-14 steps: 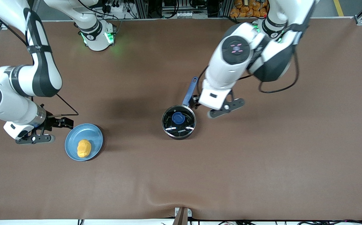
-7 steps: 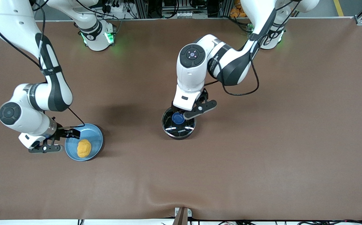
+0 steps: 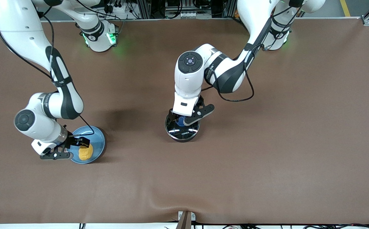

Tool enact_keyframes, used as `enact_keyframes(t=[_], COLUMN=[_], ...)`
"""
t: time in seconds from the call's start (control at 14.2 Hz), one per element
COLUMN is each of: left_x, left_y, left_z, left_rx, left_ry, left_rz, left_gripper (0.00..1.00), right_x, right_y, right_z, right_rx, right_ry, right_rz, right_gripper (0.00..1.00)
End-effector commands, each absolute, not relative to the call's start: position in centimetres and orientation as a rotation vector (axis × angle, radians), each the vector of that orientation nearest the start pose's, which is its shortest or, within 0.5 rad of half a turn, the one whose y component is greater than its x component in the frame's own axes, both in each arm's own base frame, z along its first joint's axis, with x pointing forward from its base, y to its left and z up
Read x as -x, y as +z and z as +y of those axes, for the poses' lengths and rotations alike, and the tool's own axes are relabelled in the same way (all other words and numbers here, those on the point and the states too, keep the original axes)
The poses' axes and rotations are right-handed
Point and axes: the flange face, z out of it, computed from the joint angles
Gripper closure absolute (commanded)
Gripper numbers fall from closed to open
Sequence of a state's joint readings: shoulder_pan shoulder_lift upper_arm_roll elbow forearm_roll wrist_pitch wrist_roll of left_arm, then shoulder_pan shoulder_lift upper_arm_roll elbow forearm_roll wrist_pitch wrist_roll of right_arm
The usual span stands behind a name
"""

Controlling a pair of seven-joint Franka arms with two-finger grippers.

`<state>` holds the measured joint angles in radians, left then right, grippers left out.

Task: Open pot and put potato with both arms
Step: 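Lower the right gripper onto the potato while the left gripper grasps the knob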

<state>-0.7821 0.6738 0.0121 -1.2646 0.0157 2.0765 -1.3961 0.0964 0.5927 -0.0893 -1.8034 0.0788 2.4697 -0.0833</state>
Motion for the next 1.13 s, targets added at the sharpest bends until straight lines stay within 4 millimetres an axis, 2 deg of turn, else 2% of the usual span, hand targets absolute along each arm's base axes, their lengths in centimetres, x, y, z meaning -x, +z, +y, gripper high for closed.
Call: enact_keyframes(t=[0.0, 0.14, 0.35, 0.85, 1.06], left_x=[-54.0, -54.0, -54.1, -54.1, -54.2], left_y=[36.9, 36.9, 34.9, 32.9, 30.4], left_z=[-53.5, -53.8, -53.7, -53.9, -53.9], left_rx=[3.05, 3.013, 2.929, 2.927, 2.918], left_ry=[-0.178, -0.171, -0.144, -0.113, -0.1], left_rz=[-1.195, -1.338, -1.486, -1.459, -1.428], left_gripper=[0.0, 0.0, 0.0, 0.0, 0.0], right_x=[-66.4, -66.4, -66.4, -66.3, -66.4], right_y=[20.4, 20.1, 19.4, 19.3, 19.4], right_z=[1.6, 1.6, 1.6, 1.5, 1.5], right_rx=[3.13, 3.13, 3.132, 3.132, 3.131], right_ry=[-0.141, -0.139, -0.144, -0.141, -0.144], right_rz=[-0.061, -0.061, -0.059, -0.052, -0.05], right_gripper=[0.0, 0.0, 0.0, 0.0, 0.0])
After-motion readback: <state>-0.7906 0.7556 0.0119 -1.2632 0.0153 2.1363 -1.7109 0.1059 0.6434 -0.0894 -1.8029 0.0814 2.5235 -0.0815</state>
